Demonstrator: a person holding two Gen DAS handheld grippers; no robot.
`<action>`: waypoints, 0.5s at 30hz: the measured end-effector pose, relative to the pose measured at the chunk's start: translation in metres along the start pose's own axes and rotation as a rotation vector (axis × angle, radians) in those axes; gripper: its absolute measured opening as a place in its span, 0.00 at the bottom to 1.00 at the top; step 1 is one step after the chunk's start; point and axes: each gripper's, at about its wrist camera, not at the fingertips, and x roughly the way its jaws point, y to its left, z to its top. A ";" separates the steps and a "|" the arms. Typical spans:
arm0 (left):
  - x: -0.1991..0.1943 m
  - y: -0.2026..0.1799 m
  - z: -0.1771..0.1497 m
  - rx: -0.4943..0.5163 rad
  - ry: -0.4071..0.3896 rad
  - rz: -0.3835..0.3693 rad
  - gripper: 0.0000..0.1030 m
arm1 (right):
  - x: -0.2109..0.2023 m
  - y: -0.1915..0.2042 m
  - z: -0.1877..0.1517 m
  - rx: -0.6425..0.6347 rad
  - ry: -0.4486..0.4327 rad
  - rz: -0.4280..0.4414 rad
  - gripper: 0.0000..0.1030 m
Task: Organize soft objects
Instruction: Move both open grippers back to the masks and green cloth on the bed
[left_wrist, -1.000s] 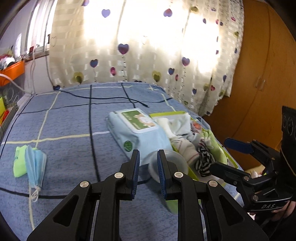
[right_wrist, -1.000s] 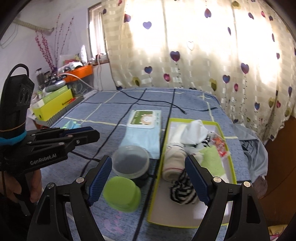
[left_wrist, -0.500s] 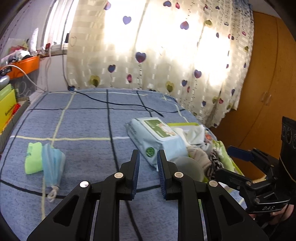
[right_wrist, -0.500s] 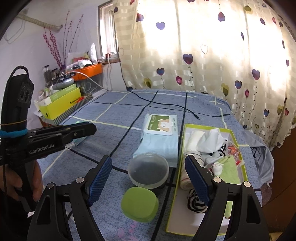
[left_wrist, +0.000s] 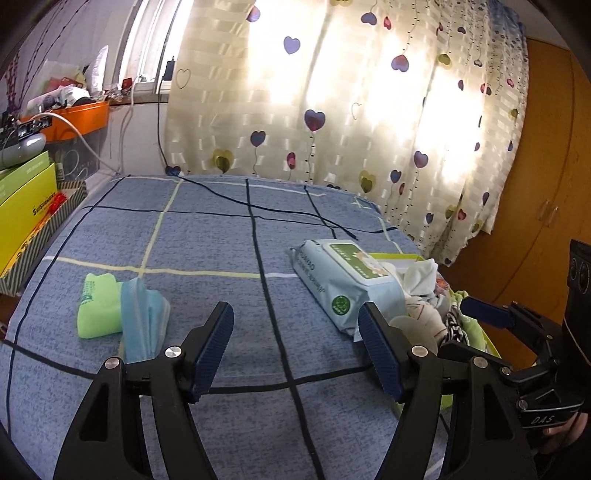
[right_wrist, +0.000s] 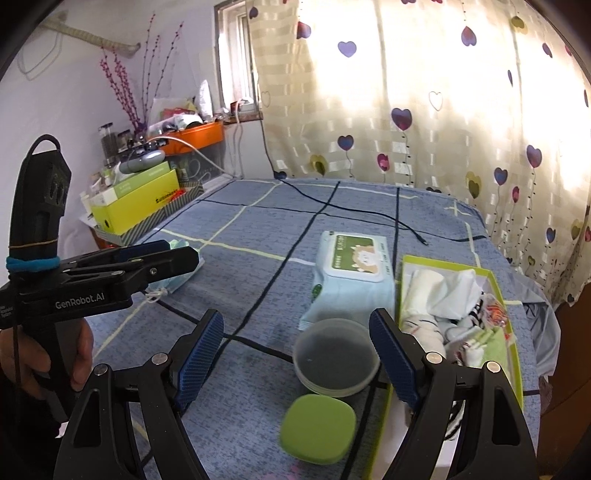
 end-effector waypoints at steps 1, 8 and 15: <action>-0.001 0.003 -0.001 -0.005 0.002 0.003 0.69 | 0.001 0.002 0.001 -0.002 0.001 0.005 0.79; -0.007 0.023 -0.007 -0.040 0.012 0.032 0.69 | 0.015 0.016 0.005 -0.015 0.018 0.039 0.79; -0.015 0.055 -0.012 -0.086 0.000 0.101 0.69 | 0.025 0.029 0.008 -0.026 0.028 0.067 0.79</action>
